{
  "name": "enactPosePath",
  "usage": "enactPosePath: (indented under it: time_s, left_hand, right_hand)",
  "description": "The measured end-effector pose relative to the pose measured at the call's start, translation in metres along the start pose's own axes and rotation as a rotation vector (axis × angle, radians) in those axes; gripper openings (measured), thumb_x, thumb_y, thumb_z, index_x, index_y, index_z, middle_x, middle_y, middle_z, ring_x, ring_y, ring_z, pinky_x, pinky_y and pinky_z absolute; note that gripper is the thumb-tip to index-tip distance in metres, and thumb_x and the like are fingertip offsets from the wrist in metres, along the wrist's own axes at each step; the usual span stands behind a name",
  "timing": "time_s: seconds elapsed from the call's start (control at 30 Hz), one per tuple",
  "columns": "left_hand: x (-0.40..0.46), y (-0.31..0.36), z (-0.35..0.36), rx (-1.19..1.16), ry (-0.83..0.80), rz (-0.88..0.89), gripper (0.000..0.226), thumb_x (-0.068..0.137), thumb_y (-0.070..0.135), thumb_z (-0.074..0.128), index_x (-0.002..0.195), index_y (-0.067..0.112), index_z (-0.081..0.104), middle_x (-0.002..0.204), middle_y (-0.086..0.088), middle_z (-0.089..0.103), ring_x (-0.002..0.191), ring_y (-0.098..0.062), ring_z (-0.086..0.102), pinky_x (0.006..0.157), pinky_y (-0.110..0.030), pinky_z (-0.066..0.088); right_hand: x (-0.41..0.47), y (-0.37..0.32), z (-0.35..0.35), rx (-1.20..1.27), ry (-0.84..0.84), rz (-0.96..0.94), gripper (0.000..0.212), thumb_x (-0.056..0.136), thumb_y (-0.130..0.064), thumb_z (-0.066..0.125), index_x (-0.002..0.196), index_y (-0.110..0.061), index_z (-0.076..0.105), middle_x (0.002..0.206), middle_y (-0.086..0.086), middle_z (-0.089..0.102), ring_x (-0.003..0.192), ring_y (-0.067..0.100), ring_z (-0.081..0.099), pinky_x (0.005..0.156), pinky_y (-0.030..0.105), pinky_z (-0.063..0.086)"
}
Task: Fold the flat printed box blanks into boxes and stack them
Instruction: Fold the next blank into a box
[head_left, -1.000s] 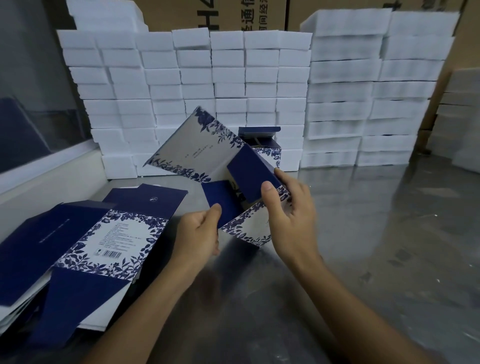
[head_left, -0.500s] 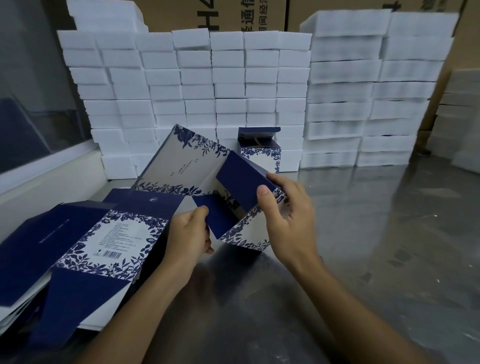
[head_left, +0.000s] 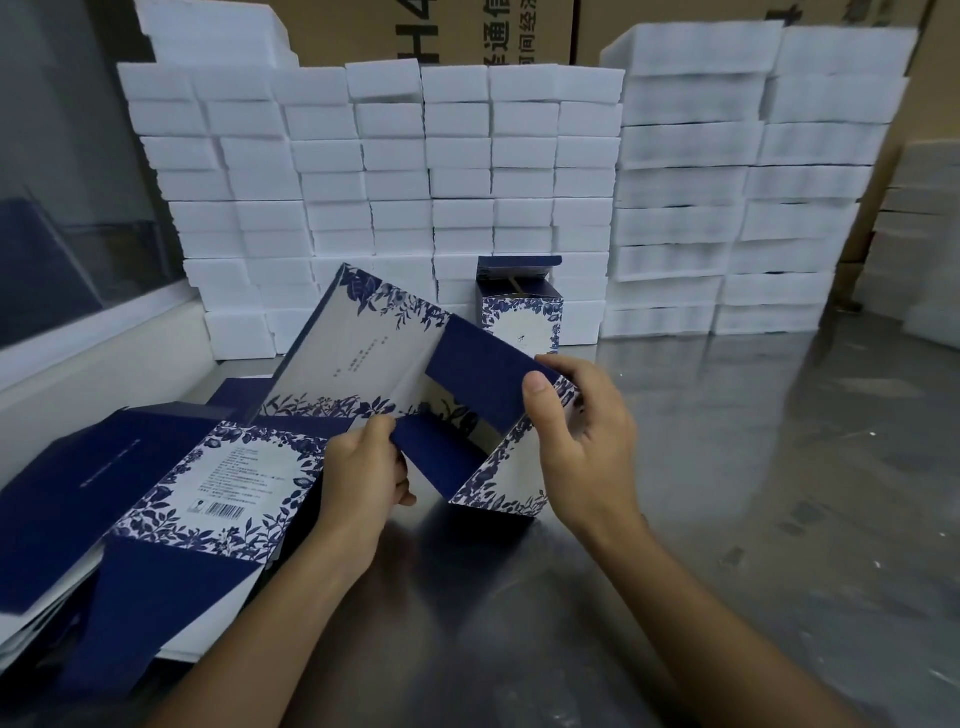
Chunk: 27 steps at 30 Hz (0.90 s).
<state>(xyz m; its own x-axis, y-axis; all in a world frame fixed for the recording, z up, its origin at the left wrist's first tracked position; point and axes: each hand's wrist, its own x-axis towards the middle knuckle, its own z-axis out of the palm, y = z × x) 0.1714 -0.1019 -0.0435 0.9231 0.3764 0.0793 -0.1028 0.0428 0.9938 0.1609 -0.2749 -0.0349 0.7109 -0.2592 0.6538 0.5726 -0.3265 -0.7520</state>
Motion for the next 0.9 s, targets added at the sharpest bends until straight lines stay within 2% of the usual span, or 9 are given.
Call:
enactPosePath:
  time_s: [0.2, 0.3, 0.4, 0.47, 0.57, 0.63, 0.73, 0.83, 0.9]
  left_hand:
    - [-0.002, 0.005, 0.0, -0.143, 0.021, 0.027, 0.044, 0.102, 0.036, 0.041, 0.069, 0.009, 0.05, 0.064, -0.012, 0.05, 0.054, -0.022, 0.047, 0.053, -0.032, 0.047]
    - [0.004, 0.005, -0.004, -0.147, 0.058, 0.018, 0.039, 0.103, 0.032, 0.04, 0.079, 0.008, 0.059, 0.077, -0.016, 0.061, 0.062, -0.023, 0.055, 0.061, -0.037, 0.048]
    - [0.005, 0.003, -0.007, -0.146, -0.017, -0.022, 0.036, 0.099, 0.041, 0.046, 0.092, 0.016, 0.07, 0.088, -0.007, 0.074, 0.079, -0.025, 0.067, 0.073, -0.04, 0.052]
    - [0.004, 0.001, -0.006, -0.151, -0.108, -0.065, 0.036, 0.096, 0.045, 0.046, 0.084, 0.029, 0.076, 0.089, 0.0, 0.077, 0.083, -0.021, 0.072, 0.077, -0.041, 0.054]
    - [-0.001, 0.0, -0.004, -0.264, -0.202, -0.109, 0.049, 0.098, 0.046, 0.041, 0.066, 0.034, 0.077, 0.08, 0.003, 0.076, 0.068, -0.014, 0.073, 0.065, -0.035, 0.051]
    - [-0.002, 0.0, -0.001, -0.324, -0.238, -0.141, 0.052, 0.098, 0.048, 0.039, 0.068, 0.032, 0.078, 0.084, 0.0, 0.077, 0.071, -0.018, 0.073, 0.065, -0.036, 0.053]
    - [-0.003, 0.003, 0.002, -0.403, -0.254, -0.162, 0.052, 0.098, 0.052, 0.038, 0.075, 0.03, 0.08, 0.095, -0.002, 0.077, 0.081, -0.023, 0.074, 0.073, -0.042, 0.056]
    - [-0.004, 0.003, 0.004, -0.433, -0.241, -0.157, 0.053, 0.097, 0.056, 0.039, 0.077, 0.031, 0.08, 0.1, -0.003, 0.076, 0.086, -0.024, 0.074, 0.081, -0.045, 0.056]
    - [-0.003, 0.002, 0.004, -0.427, -0.235, -0.152, 0.054, 0.096, 0.061, 0.039, 0.077, 0.033, 0.08, 0.1, -0.002, 0.077, 0.084, -0.022, 0.074, 0.077, -0.043, 0.056]
  right_hand:
    - [0.006, -0.004, 0.0, 0.192, 0.082, 0.217, 0.052, 0.08, -0.075, 0.047, 0.078, -0.023, 0.058, 0.078, -0.011, 0.058, 0.075, 0.011, 0.053, 0.073, 0.033, 0.043]
    - [0.012, -0.009, -0.001, 0.309, 0.069, 0.456, 0.069, 0.077, -0.077, 0.048, 0.096, -0.015, 0.068, 0.095, 0.0, 0.076, 0.09, 0.018, 0.071, 0.083, 0.037, 0.053]
    - [0.013, -0.009, -0.001, 0.338, -0.035, 0.602, 0.055, 0.088, -0.075, 0.046, 0.09, -0.03, 0.077, 0.092, -0.005, 0.078, 0.084, 0.011, 0.074, 0.078, 0.038, 0.054]
    - [0.013, -0.007, -0.001, 0.349, -0.145, 0.672, 0.055, 0.09, -0.078, 0.041, 0.087, -0.036, 0.077, 0.086, -0.013, 0.078, 0.081, 0.008, 0.073, 0.082, 0.037, 0.051]
    - [0.011, -0.006, 0.0, 0.357, -0.23, 0.783, 0.061, 0.089, -0.08, 0.039, 0.105, -0.031, 0.072, 0.091, -0.009, 0.078, 0.089, 0.012, 0.071, 0.087, 0.038, 0.055]
    - [0.01, -0.007, 0.002, 0.388, -0.226, 0.793, 0.054, 0.094, -0.07, 0.044, 0.113, -0.024, 0.066, 0.096, -0.002, 0.077, 0.08, 0.01, 0.07, 0.073, 0.032, 0.058]
    - [0.01, -0.007, 0.004, 0.41, -0.125, 0.735, 0.035, 0.098, -0.045, 0.06, 0.12, -0.02, 0.054, 0.114, 0.006, 0.071, 0.088, 0.018, 0.068, 0.075, 0.038, 0.057]
    - [0.009, -0.009, 0.002, 0.435, -0.176, 0.68, 0.025, 0.098, -0.036, 0.062, 0.114, -0.017, 0.062, 0.098, -0.005, 0.075, 0.071, 0.003, 0.07, 0.054, 0.028, 0.054]
    - [0.008, -0.006, 0.002, 0.429, -0.268, 0.636, 0.022, 0.099, -0.045, 0.057, 0.102, -0.029, 0.071, 0.083, -0.022, 0.074, 0.065, -0.011, 0.066, 0.054, 0.024, 0.054]
